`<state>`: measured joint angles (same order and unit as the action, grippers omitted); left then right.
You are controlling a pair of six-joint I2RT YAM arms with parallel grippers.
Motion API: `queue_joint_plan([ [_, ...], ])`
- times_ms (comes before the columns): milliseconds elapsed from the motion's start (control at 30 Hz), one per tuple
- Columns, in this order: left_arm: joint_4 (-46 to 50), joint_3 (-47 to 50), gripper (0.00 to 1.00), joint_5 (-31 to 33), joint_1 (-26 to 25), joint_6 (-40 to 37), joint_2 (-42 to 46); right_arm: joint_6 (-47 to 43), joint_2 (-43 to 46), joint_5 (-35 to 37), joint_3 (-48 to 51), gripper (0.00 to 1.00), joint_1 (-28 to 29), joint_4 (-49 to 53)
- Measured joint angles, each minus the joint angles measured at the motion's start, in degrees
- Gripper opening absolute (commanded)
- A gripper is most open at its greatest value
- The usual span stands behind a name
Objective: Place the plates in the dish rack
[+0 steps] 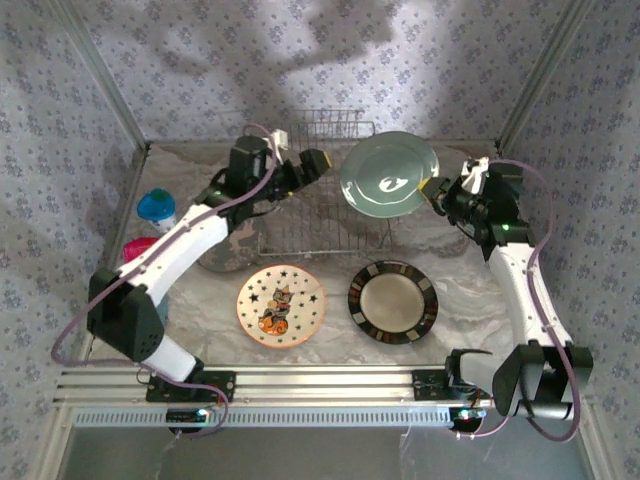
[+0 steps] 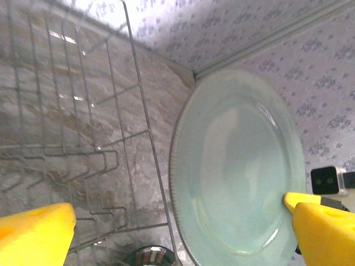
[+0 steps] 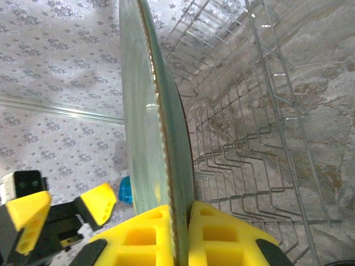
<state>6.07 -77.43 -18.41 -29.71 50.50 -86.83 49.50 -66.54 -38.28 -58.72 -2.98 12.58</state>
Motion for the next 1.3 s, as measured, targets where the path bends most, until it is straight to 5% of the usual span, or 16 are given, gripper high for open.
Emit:
queue_joint_plan([
  [200,8.41,-0.04,0.99,1.11,8.33,-6.73,7.76,-4.04,2.34,9.77,-4.66,0.00,5.03,8.98],
  [467,21.40,-1.18,0.99,4.15,18.08,-19.74,12.02,-8.46,3.39,32.61,-13.51,0.00,19.12,24.15],
  [767,26.21,-1.60,0.99,8.90,19.04,-29.68,12.00,-12.09,-1.64,55.82,-22.69,0.00,34.14,33.94],
  [1300,26.71,0.09,0.99,9.01,22.16,-32.46,10.62,-14.38,-21.59,73.72,-38.14,0.00,40.57,42.21],
])
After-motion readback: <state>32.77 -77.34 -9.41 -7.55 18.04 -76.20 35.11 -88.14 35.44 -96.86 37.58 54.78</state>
